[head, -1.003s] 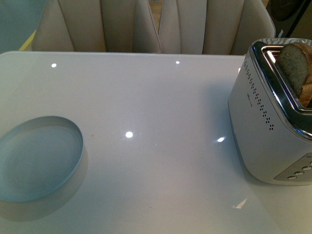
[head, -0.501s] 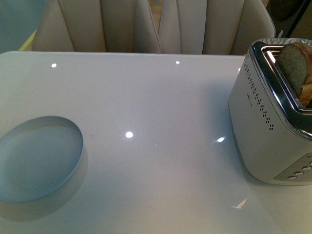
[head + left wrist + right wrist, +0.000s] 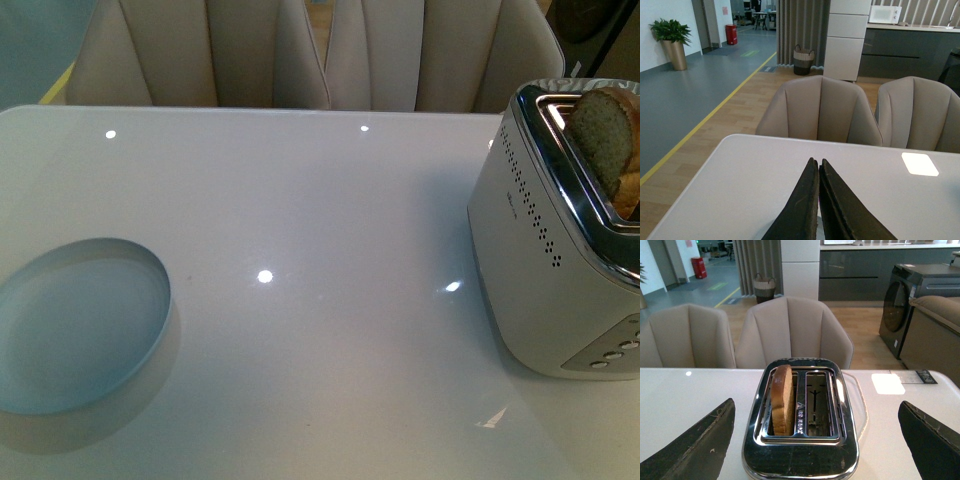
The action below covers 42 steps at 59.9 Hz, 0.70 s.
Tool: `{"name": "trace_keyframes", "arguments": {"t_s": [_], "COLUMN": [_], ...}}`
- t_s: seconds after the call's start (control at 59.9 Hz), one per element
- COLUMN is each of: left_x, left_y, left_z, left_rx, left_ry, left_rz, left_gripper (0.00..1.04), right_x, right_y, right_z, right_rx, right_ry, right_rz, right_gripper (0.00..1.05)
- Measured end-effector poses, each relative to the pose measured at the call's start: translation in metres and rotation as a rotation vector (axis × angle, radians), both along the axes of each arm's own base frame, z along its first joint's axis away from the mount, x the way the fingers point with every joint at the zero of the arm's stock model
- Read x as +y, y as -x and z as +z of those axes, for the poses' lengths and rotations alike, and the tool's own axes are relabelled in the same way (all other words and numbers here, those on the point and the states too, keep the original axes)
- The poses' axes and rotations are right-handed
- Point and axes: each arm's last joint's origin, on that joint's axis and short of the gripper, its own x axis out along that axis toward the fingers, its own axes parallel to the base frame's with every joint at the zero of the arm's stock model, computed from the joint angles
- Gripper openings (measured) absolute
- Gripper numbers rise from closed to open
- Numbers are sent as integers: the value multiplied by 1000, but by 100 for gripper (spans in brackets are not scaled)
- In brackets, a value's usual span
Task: Left arm holds plate, right arm toasts bread
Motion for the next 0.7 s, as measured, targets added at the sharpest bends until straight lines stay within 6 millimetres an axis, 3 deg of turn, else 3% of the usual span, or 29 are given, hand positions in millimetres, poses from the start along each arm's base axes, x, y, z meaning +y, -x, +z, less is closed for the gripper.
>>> {"name": "trace_keyframes", "arguments": {"t_s": [0.217, 0.568, 0.702], "left_x": [0, 0, 0], "left_y": [11, 12, 12], "left_z": [-3, -3, -3], "left_rx": [9, 6, 6], "left_ry": [0, 0, 0], "left_rz": [0, 0, 0], "left_gripper": [3, 4, 41], "right_x": [0, 0, 0], "right_y": [0, 0, 0], "right_z": [0, 0, 0], "right_rx": [0, 0, 0], "right_ry": [0, 0, 0], "right_rz": [0, 0, 0], "right_gripper": [96, 96, 96]}}
